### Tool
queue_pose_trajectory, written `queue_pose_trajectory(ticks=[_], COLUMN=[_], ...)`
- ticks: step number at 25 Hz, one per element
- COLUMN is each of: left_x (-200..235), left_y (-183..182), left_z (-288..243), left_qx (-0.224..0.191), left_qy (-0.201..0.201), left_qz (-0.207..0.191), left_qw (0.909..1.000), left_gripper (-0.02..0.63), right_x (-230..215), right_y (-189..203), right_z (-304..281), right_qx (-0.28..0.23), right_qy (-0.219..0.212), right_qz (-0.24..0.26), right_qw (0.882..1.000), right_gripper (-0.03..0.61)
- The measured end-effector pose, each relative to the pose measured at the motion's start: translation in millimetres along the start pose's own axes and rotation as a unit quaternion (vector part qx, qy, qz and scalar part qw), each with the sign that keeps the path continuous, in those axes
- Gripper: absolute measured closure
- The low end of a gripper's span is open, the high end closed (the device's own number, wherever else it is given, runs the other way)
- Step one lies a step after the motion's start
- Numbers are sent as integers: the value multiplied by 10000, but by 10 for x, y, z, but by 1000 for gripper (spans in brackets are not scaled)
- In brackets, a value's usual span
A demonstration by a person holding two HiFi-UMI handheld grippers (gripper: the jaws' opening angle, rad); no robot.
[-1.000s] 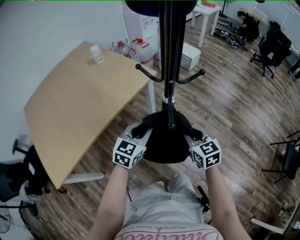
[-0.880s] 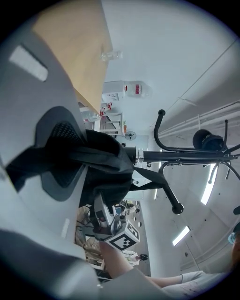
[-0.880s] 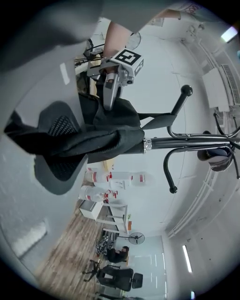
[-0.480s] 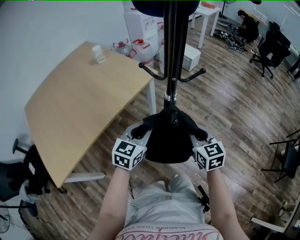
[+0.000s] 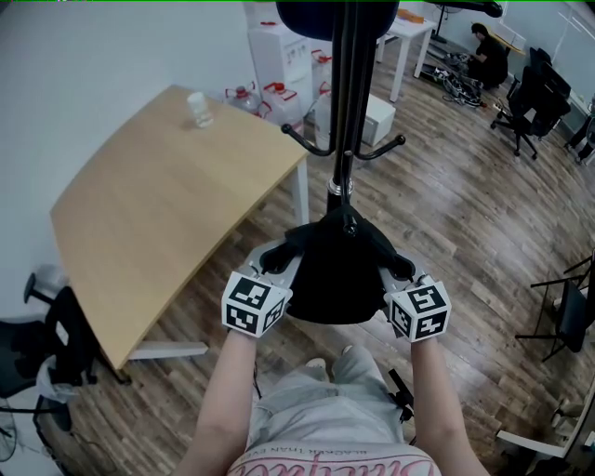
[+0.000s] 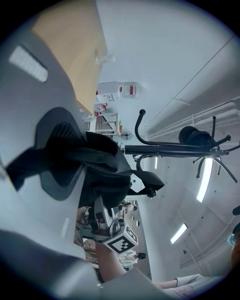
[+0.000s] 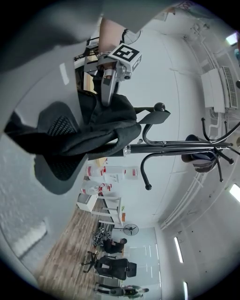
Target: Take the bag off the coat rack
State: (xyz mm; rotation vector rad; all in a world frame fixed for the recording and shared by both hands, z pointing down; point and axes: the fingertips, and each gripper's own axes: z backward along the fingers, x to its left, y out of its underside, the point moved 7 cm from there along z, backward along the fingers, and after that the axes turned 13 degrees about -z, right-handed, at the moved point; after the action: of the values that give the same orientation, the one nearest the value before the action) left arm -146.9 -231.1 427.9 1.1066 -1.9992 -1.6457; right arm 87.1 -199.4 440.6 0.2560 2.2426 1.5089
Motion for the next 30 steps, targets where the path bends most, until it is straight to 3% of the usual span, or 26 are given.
queue_pose_trajectory(ticks=[16,30], left_x=[-168,88], left_y=[4,77], left_z=[508,1157], left_qx=[-19,79], left_qy=[-170,-1204], left_qz=[-49,29], left_qw=[9998,9927], left_gripper=[543,543], right_x=[398,975], right_y=[39,-100], right_z=[262,-102], right_qx=[-133,-181], right_qy=[-2,-617], right_qz=[279,719], right_qw=[9995,9953], right_gripper=[529,531])
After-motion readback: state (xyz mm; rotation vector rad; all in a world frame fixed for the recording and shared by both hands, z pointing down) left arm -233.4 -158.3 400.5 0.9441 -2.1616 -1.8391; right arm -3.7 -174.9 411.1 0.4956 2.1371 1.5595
